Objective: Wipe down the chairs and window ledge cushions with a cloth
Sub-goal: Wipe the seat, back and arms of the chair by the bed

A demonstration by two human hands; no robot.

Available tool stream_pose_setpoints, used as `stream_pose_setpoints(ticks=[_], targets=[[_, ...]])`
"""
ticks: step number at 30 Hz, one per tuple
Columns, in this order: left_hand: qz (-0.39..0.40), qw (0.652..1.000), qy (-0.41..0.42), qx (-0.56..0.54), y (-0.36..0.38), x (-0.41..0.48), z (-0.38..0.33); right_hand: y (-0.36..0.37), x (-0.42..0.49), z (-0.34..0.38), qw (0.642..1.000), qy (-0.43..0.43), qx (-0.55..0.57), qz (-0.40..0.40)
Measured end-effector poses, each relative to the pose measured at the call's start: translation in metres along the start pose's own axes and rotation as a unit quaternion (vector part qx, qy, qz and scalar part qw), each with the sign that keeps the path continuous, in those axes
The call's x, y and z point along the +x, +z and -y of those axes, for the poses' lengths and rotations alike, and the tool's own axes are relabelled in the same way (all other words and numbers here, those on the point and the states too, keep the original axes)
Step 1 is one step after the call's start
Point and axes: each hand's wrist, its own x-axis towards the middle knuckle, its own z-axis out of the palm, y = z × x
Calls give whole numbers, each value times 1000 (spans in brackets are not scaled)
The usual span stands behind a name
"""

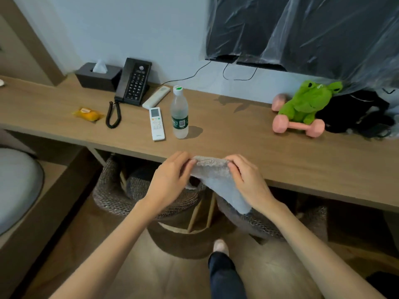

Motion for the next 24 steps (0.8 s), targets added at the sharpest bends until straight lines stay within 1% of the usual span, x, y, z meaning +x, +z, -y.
stream_pose_setpoints(ticks=[4,6,9,11,13,14,16,17,18,21,24], targets=[[44,996,-44,-65,-41,-72,24,51,-48,57,998,29,54,-22],[44,990,-76,-108,-60,-104,34,72,-68,82,997,32,61,-18],[36,983,-127,-131,-82,-143,48,96,-90,113,995,30,92,4],[34,974,-175,-142,-91,-159,57,110,-100,130,986,48,159,35],[34,946,-251,-204,-95,-171,63,122,-107,139,959,104,257,66],[39,927,-283,-244,-97,-175,64,128,-110,143,935,148,313,79],[66,903,-305,-295,-99,-182,67,139,-114,145,873,225,422,97],[83,899,-302,-306,-98,-185,69,143,-115,144,855,241,449,93],[98,900,-294,-307,-97,-186,72,147,-116,142,856,241,450,81],[129,918,-265,-264,-94,-186,84,152,-113,128,900,212,380,18],[168,944,-239,-152,-93,-185,103,155,-105,106,948,180,258,-40]])
